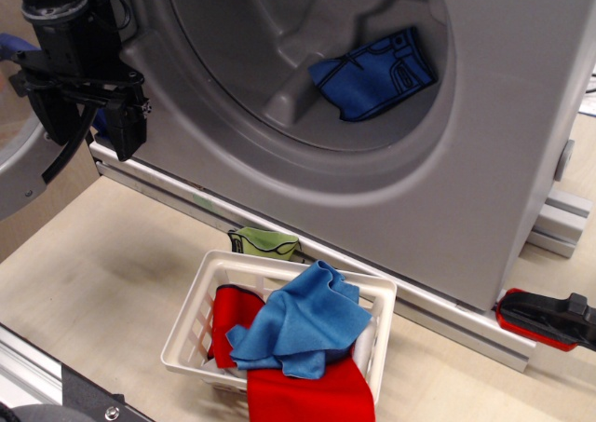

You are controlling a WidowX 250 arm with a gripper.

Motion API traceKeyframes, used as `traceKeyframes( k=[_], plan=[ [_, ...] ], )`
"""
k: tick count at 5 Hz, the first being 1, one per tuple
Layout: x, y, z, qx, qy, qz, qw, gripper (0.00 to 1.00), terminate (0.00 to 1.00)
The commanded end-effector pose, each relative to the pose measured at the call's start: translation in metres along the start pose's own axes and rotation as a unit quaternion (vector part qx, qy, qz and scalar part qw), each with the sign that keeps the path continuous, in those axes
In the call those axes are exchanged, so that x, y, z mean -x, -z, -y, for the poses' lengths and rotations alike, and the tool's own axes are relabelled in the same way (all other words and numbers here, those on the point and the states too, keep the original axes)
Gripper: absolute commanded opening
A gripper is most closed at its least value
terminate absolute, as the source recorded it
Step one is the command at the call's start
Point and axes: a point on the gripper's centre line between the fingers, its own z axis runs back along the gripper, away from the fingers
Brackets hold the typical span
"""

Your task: Put clothes in laundry machine

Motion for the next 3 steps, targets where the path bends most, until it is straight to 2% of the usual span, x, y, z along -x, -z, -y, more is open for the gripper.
traceKeyframes(
  k=[1, 2, 3],
  plan=[
    [0.0, 0.0, 0.0, 0.0, 0.0, 0.0, 1.0, 1.0, 0.0],
    [0.019, 0.002, 0.032, 0.024, 0.066, 0.002, 0.9975, 1.0, 0.0],
    [0.031, -0.002, 0.061, 0.053, 0.101, 0.006, 0.9935, 1.0, 0.0]
  ],
)
